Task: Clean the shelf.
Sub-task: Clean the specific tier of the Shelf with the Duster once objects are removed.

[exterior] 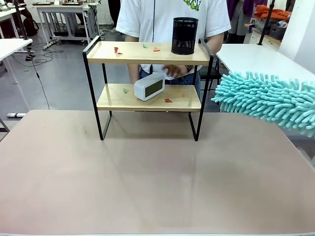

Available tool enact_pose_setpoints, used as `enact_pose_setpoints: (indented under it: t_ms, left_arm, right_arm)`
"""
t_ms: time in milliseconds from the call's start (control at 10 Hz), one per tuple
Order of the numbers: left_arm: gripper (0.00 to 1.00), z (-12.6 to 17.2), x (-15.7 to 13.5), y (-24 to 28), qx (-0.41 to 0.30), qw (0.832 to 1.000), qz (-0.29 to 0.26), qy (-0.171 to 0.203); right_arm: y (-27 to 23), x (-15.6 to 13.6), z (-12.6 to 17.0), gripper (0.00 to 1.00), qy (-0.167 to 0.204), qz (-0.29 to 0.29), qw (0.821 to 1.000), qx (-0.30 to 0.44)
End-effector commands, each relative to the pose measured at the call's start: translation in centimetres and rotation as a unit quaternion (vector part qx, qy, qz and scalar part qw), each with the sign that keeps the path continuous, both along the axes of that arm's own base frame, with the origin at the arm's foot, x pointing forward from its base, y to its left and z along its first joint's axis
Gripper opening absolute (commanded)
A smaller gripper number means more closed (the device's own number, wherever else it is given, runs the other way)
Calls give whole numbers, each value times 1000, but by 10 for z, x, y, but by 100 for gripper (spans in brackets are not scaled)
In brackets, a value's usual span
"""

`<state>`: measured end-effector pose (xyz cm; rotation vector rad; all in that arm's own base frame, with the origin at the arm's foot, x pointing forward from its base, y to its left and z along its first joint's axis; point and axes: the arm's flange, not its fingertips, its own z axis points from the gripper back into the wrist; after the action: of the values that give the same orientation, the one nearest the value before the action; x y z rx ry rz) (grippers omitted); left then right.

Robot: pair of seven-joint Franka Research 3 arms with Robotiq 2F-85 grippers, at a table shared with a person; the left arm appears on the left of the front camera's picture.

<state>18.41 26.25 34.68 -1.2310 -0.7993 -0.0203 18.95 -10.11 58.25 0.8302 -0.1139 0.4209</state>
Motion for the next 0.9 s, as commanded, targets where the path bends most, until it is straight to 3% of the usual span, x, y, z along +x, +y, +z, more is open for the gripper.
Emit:
enact_pose_setpoints:
  t_ms: [0, 800]
  left_arm:
    - [100, 0, 1, -1, -2, 1000, 1, -18]
    - [100, 0, 1, -1, -2, 1000, 1, -18]
  right_arm:
    - [3, 0, 6, 0, 1, -12, 1000, 0]
    - [3, 0, 6, 0, 1, -12, 1000, 0]
